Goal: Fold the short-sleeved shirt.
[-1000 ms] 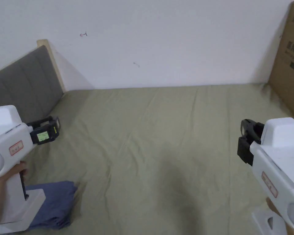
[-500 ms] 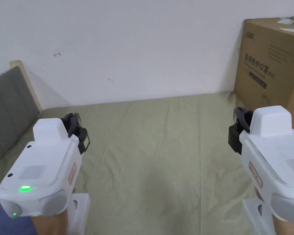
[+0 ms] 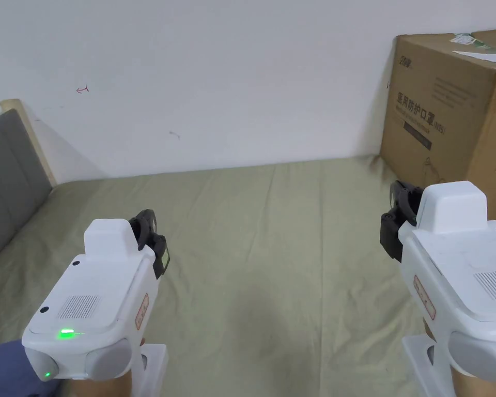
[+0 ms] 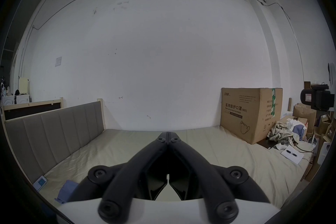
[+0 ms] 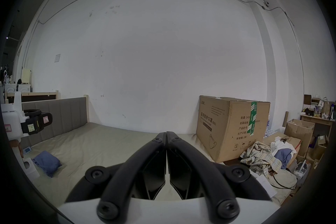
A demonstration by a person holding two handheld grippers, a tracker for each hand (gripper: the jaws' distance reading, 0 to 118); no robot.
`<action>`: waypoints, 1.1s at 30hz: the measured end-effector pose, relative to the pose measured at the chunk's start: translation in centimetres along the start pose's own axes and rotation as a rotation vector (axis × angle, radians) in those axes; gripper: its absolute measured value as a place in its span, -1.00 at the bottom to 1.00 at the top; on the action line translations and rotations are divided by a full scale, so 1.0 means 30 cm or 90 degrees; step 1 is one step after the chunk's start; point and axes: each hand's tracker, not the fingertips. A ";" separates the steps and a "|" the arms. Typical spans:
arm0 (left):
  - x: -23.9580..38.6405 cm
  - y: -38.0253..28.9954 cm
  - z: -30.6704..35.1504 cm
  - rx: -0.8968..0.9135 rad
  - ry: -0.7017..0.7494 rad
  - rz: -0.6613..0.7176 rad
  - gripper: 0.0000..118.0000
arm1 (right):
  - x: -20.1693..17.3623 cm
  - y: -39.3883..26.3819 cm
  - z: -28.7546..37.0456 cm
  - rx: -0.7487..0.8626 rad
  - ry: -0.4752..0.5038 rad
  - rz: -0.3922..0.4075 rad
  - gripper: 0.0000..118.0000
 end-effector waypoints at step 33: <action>-0.037 0.025 0.025 0.017 -0.010 0.013 -1.00 | -0.035 0.006 0.011 0.004 0.005 0.000 -1.00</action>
